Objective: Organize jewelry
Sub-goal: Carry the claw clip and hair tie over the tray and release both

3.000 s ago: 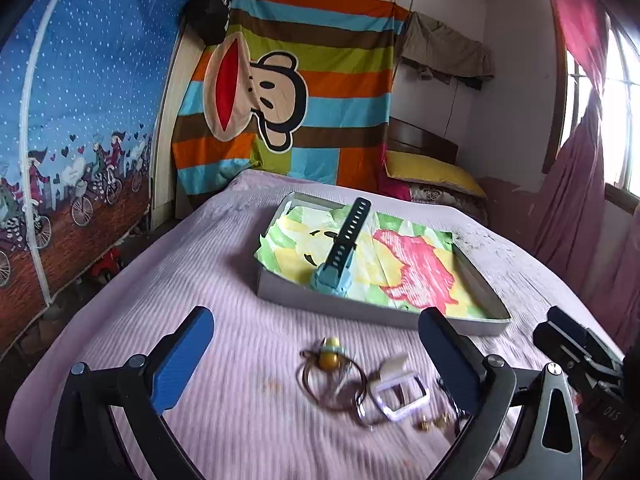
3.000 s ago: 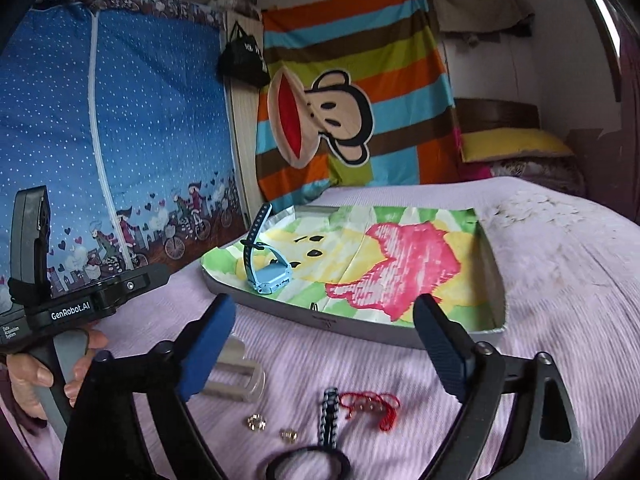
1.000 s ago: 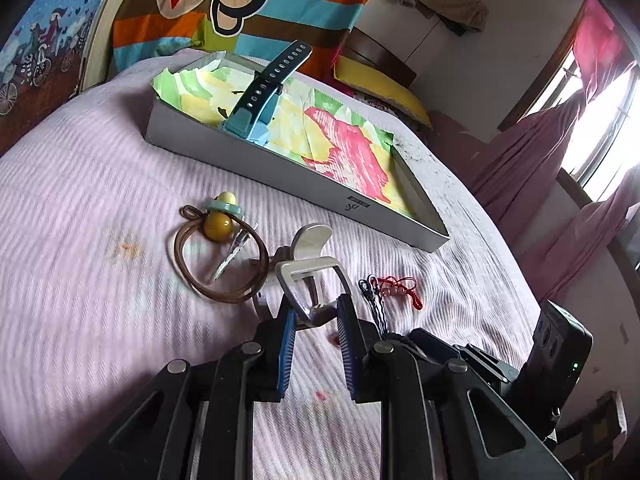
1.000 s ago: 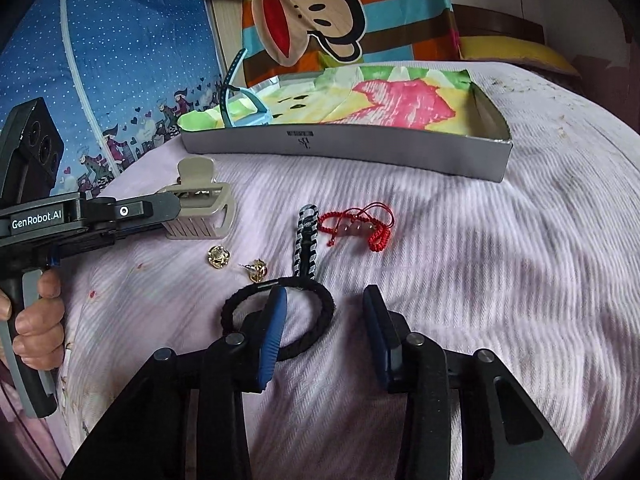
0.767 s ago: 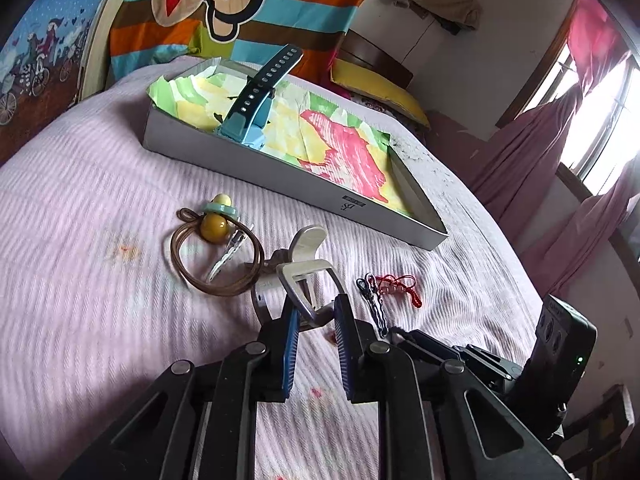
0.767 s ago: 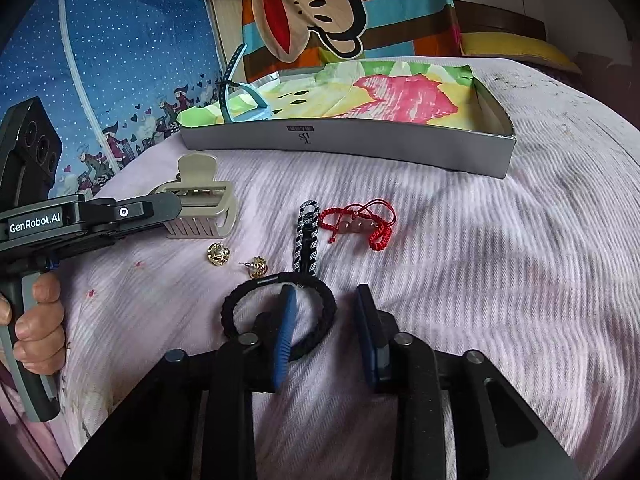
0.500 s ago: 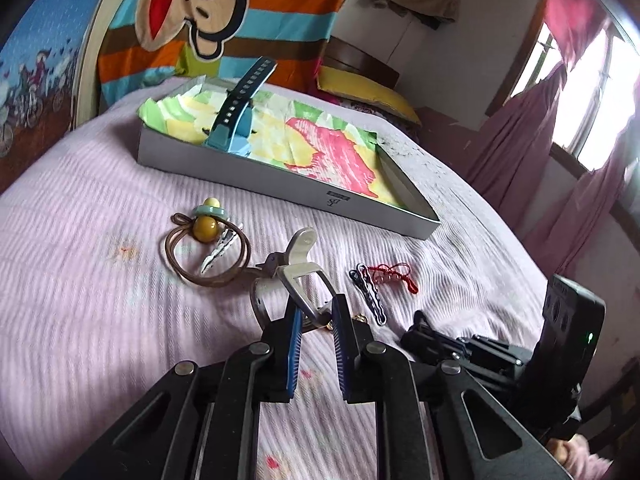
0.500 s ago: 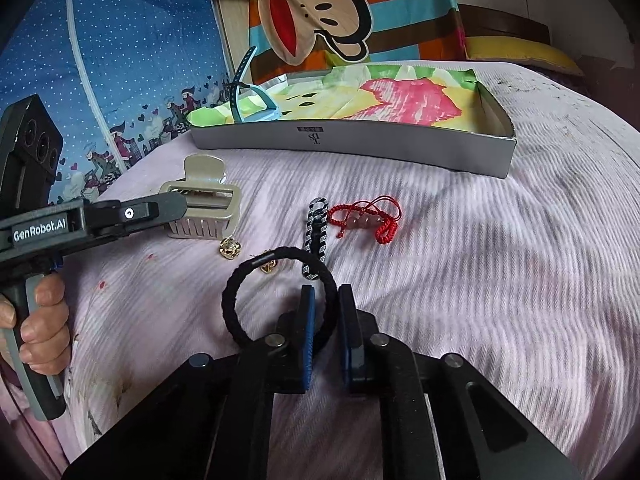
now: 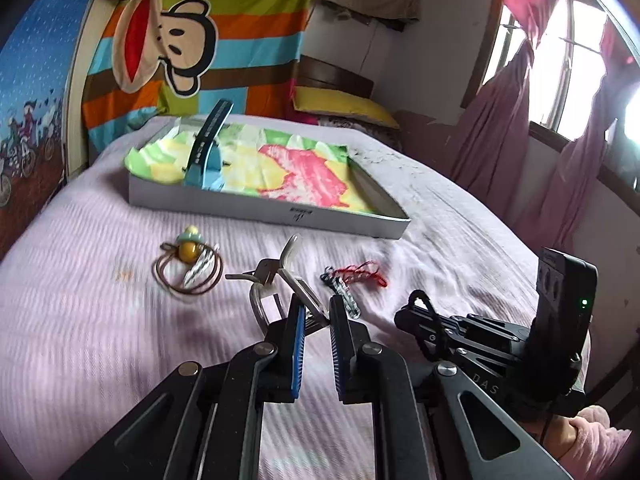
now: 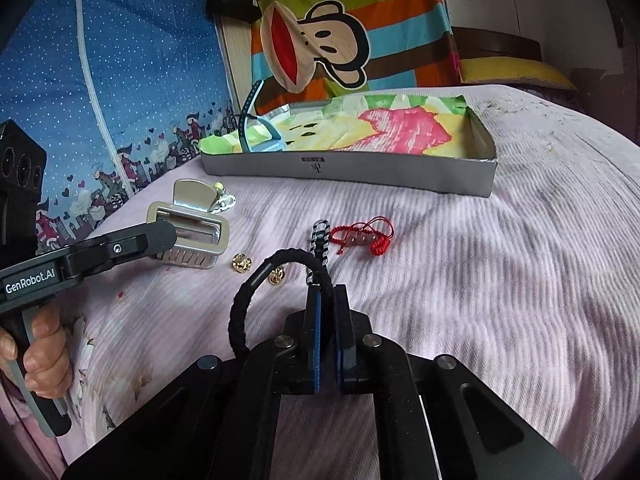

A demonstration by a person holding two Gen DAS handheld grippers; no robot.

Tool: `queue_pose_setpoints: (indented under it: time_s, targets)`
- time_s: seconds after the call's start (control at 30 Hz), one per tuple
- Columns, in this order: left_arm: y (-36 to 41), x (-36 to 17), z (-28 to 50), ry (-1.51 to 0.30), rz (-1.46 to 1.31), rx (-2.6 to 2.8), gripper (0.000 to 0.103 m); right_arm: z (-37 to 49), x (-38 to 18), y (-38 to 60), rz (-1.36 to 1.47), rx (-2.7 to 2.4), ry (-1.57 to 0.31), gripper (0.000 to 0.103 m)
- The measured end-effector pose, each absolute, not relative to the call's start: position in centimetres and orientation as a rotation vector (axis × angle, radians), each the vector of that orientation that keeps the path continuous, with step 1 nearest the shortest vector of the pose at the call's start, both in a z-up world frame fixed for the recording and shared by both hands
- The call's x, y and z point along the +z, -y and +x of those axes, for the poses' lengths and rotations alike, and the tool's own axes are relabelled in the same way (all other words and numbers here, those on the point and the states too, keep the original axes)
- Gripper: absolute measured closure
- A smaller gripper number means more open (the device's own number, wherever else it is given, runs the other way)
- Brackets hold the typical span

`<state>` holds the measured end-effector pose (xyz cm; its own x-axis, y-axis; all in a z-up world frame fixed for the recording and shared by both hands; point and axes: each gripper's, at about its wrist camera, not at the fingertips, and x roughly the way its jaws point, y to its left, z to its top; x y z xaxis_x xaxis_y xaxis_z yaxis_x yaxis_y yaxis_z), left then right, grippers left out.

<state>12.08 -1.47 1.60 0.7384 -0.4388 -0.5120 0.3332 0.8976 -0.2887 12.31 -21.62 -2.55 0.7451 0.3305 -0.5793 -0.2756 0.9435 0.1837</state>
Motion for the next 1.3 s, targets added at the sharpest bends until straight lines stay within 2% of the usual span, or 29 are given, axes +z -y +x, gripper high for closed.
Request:
queue_pose_setpoints:
  time_s: [0.4, 0.73, 1.0, 1.3]
  targets:
    - [2.5, 6.6, 15.9, -0.497, -0.115, -0.434, 0.092, 14.1, 1.5, 22.8, 0.102, 0.322, -0.569, 0.098]
    - [2.8, 6.8, 23.6, -0.513, -0.141, -0.398, 0.092, 22.8, 4.7, 22.7, 0.088, 0.281, -0.557, 0.098]
    - [3.1, 5.3, 27.1, -0.566, -0.150, -0.397, 0.092, 28.1, 4.1, 21.8, 0.047, 0.232, -0.601, 0.098]
    - [2.4, 3.5, 29.2, -0.617, -0.213, -0.395, 0.092, 31.3, 1.0, 21.2, 0.020, 0.216, -0.711, 0.098]
